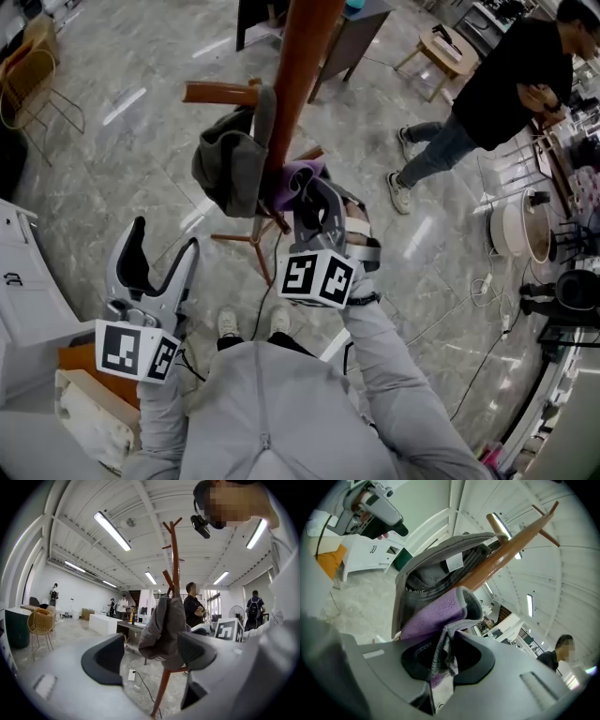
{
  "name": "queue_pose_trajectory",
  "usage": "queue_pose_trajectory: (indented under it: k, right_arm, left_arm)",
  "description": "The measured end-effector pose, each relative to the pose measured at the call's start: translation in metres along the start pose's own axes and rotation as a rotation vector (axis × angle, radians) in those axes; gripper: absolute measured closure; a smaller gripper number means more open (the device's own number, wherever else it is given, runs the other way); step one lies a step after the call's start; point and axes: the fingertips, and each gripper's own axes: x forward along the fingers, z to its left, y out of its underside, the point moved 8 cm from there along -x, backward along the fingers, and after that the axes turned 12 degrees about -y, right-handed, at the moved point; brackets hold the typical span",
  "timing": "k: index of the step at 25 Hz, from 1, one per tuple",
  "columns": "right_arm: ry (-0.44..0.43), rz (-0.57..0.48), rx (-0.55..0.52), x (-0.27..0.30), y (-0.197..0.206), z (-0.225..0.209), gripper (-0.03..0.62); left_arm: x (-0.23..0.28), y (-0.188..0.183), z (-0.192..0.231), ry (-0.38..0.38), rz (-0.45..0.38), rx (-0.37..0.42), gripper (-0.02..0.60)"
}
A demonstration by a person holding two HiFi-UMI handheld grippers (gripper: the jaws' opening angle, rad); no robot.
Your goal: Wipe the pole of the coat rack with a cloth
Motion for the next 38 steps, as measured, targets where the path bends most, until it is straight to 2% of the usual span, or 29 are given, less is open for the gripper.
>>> queue_pose_trajectory:
  k: [6, 12, 19, 24, 29, 38]
  right_arm:
    - [-0.057, 0.036, 0.006, 0.002, 0.013, 0.02, 0.543]
    - [-0.076, 0.065, 0.074, -0.013, 0.027, 0.03, 0.543]
    - [0.047, 0.03, 0.282, -0.051, 0.044, 0.006, 0.543]
    - [0.127, 0.013, 0.344, -0.069, 0.048, -0.007, 0.543]
    - [0.186, -0.071, 0.484, -0.081, 0.045, -0.022, 0.543]
    - [0.271, -0.212, 0.641, -0.103, 0.037, -0.044, 0.543]
  left_arm:
    - [0.001, 0.0, -0.003, 0.016, 0.0, 0.002, 0.198]
    - [0.001, 0.0, -0.006, 0.029, -0.005, 0.003, 0.198]
    - [0.002, -0.006, -0.009, 0.047, -0.026, 0.008, 0.198]
    - [0.004, -0.011, -0.011, 0.061, -0.048, 0.017, 0.198]
    - [0.006, -0.016, -0.012, 0.073, -0.073, 0.024, 0.198]
    - [0.012, -0.032, -0.017, 0.097, -0.121, 0.051, 0.198]
